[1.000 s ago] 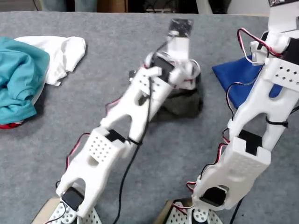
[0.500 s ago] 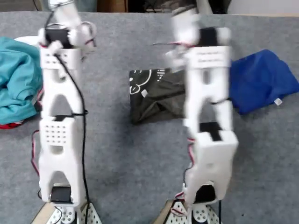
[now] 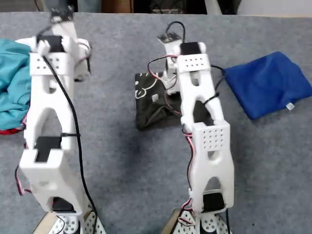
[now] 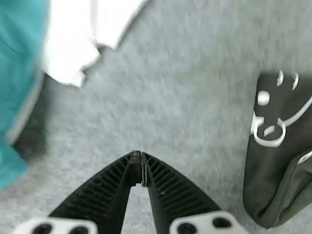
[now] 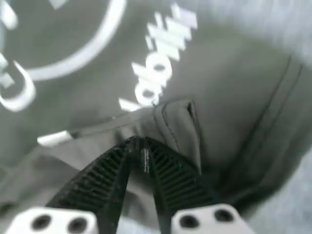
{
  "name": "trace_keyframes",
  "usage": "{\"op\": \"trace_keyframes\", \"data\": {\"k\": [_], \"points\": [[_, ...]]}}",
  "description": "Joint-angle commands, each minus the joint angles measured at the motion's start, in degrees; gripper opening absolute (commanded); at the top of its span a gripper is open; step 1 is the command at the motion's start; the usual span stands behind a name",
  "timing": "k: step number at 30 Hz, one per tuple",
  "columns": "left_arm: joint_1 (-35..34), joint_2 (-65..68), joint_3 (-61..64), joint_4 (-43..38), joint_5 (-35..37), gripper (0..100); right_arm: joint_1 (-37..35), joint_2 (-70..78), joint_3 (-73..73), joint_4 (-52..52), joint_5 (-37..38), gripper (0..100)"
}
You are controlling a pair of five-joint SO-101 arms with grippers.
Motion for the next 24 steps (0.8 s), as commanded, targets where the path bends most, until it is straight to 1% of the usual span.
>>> {"op": "trace_keyframes", "data": {"k": [1,3,5,8,11,14,16,19,21,22,24], "points": [[4.3,-8.4,21.5,-12.1,0.4,3,2.3,-2.3,0.4,2.6,-0.2,2.1],[6.7,-9.5,30.5,-18.9,2.9,3,2.9,-5.6,4.2,2.5,-0.1,2.1],[8.3,-9.1,35.7,-23.8,4.4,3,4.0,-9.5,9.5,2.5,-0.1,2.1],[8.9,-9.1,40.0,-28.0,6.3,3,6.4,-16.1,20.2,2.5,1.6,2.1],[8.7,-9.1,41.6,-30.7,6.2,3,11.9,-22.3,31.5,1.1,6.9,2.1],[8.6,-9.1,42.2,-32.4,5.5,3,19.1,-27.6,41.1,-3.1,12.1,2.1],[8.8,-9.1,41.5,-32.5,4.0,3,22.7,-31.2,44.6,-3.6,15.6,2.1],[9.0,-9.3,39.4,-32.5,3.0,3,26.8,-37.3,45.8,-2.5,17.1,2.3],[9.1,-9.1,36.2,-32.5,3.3,3,27.2,-41.5,44.9,-2.3,16.8,2.3],[9.5,-9.0,34.0,-32.5,3.3,3,26.1,-43.0,44.1,-2.1,16.6,2.3],[11.6,-8.7,29.6,-33.2,3.4,3,22.4,-45.0,42.8,-2.4,13.5,2.3]]}}
